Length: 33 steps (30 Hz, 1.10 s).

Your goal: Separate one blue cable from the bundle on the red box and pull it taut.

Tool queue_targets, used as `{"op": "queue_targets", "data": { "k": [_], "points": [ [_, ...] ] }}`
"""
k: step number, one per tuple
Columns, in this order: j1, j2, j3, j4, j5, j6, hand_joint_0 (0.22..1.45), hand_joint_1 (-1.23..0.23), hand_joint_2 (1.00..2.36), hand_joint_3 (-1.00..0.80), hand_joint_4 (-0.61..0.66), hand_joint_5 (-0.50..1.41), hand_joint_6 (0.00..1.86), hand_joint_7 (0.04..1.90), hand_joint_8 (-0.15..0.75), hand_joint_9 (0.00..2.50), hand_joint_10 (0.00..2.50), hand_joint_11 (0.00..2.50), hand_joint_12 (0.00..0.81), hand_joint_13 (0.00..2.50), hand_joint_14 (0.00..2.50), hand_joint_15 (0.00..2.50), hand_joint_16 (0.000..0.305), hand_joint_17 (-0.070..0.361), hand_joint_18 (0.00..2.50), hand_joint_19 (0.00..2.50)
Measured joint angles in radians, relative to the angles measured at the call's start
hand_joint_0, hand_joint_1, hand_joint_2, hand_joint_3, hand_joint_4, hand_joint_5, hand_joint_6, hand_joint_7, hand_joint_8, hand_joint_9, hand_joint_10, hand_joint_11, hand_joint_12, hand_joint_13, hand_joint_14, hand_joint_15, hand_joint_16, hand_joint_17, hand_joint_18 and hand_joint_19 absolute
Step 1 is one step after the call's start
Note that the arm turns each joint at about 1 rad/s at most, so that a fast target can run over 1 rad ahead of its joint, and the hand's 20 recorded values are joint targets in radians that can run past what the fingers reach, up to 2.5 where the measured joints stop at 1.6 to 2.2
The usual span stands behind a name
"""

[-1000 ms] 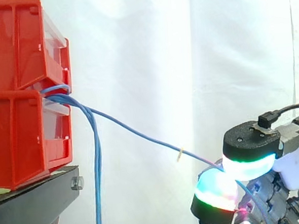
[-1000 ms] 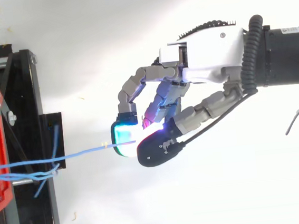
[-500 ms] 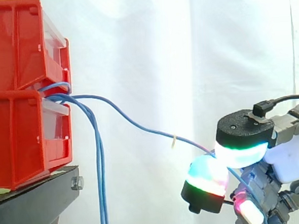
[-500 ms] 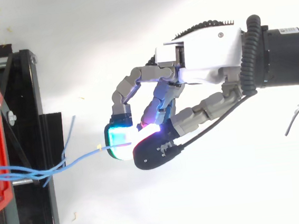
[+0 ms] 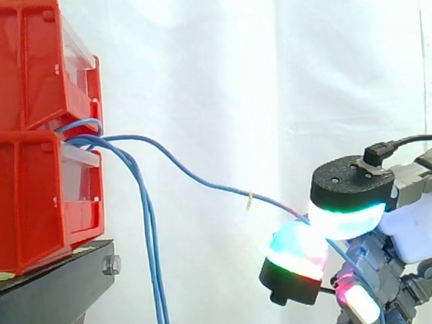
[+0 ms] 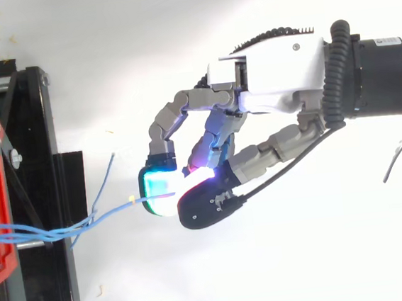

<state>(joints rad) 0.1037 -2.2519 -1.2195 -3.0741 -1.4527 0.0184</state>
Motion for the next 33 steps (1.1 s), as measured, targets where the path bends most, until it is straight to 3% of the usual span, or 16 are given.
{"op": "queue_targets", "data": {
  "k": [13,33],
  "points": [
    [0.000,0.000,0.000,0.000,0.000,0.000,0.63,-0.88,1.00,0.00,-0.03,-0.05,0.91,0.95,0.337,1.14,0.01,0.36,0.406,0.85,0.01,0.26,0.059,0.133,0.86,0.49],
    [0.000,0.000,0.000,0.000,0.000,0.000,0.63,-0.87,1.00,-0.01,-0.02,-0.06,0.91,0.96,0.331,1.13,0.02,0.37,0.388,0.82,0.01,0.27,0.056,0.127,0.83,0.50]
  ]
}}
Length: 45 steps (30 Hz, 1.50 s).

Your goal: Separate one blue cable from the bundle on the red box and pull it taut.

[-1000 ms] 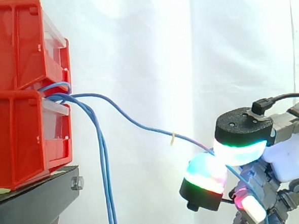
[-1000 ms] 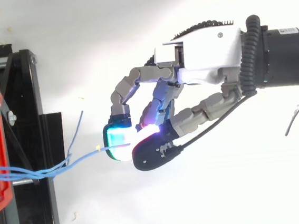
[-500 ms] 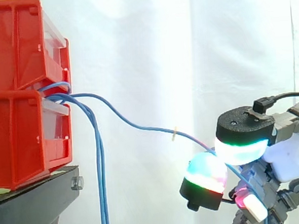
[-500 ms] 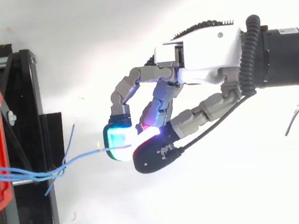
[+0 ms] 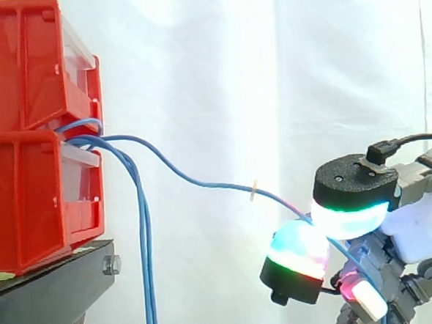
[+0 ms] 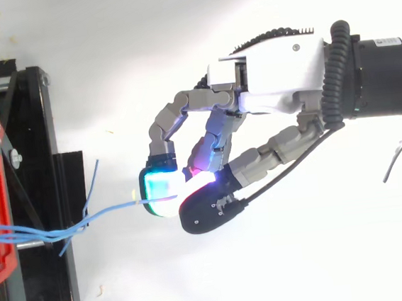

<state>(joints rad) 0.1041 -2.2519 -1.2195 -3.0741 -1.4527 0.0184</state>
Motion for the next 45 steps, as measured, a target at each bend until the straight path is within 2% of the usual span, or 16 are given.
{"op": "queue_targets", "data": {
  "k": [39,45],
  "points": [
    [0.000,0.000,0.000,0.000,0.000,0.000,0.65,-0.87,1.00,-0.03,-0.03,-0.06,0.91,1.00,0.328,1.13,0.01,0.39,0.384,0.81,0.01,0.29,0.055,0.125,0.82,0.53],
    [0.000,0.000,0.000,0.000,0.000,0.000,0.61,-0.84,1.14,-0.09,-0.02,-0.06,0.91,1.02,0.332,1.14,0.01,0.40,0.389,0.80,0.01,0.29,0.056,0.126,0.80,0.53]
  ]
}}
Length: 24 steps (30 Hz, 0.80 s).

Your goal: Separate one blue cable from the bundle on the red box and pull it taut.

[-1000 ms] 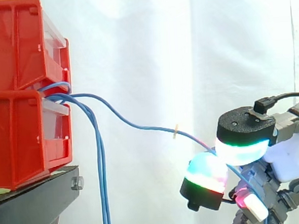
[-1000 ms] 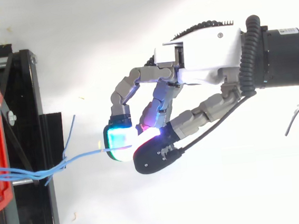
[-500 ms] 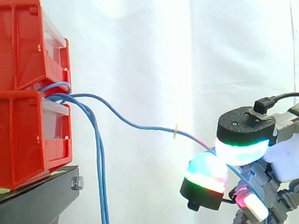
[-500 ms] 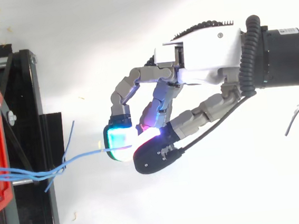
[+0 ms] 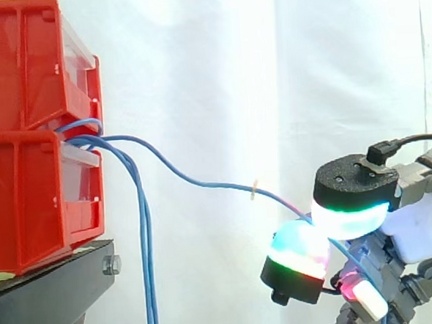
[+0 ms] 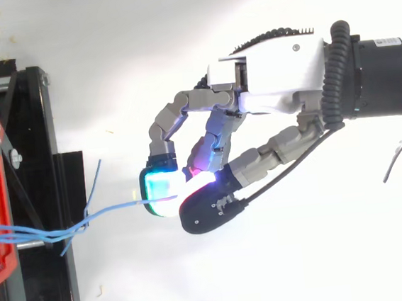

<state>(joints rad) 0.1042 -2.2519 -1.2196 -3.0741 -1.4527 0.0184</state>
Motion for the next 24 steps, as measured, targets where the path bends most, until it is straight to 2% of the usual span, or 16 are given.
{"op": "queue_targets", "data": {
  "k": [9,24],
  "points": [
    [0.000,0.000,0.000,0.000,0.000,0.000,0.60,-0.84,1.20,-0.11,-0.01,-0.06,0.90,1.01,0.345,1.14,0.01,0.38,0.389,0.79,0.01,0.29,0.057,0.128,0.80,0.53],
    [0.000,0.000,0.000,0.000,0.000,0.000,0.60,-0.84,1.19,-0.11,-0.01,-0.06,0.90,1.02,0.347,1.14,0.01,0.38,0.391,0.80,0.01,0.29,0.057,0.128,0.81,0.53]
  ]
}}
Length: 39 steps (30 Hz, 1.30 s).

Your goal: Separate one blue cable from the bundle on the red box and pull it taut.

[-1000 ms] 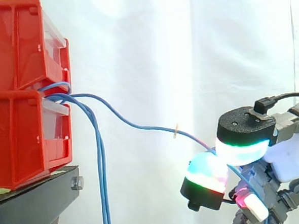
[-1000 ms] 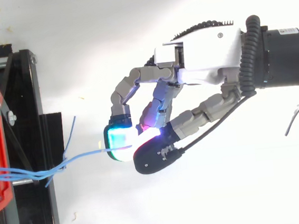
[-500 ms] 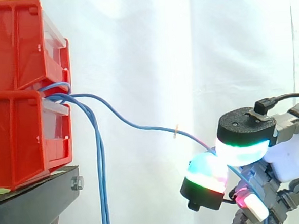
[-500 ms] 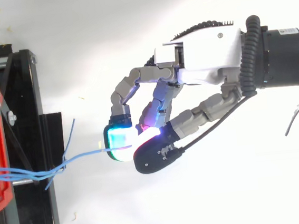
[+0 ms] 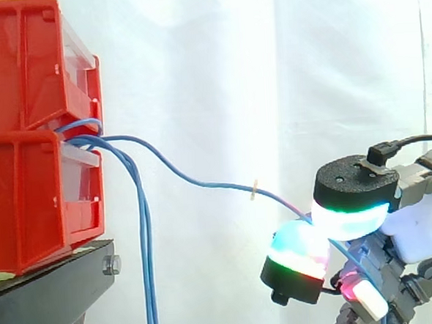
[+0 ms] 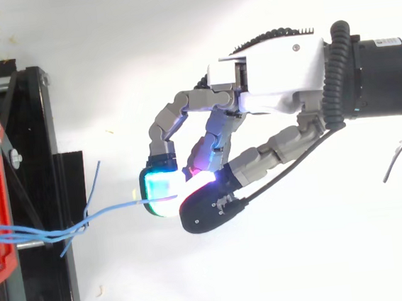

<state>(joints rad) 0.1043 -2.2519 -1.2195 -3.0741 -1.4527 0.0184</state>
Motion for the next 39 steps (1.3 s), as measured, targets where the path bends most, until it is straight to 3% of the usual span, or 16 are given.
{"op": "queue_targets", "data": {
  "k": [39],
  "points": [
    [0.002,0.000,0.000,0.000,0.000,0.000,0.61,-0.85,1.15,-0.10,-0.02,-0.06,0.90,1.02,0.349,1.14,0.01,0.37,0.388,0.79,0.01,0.29,0.057,0.127,0.81,0.52]
  ]
}}
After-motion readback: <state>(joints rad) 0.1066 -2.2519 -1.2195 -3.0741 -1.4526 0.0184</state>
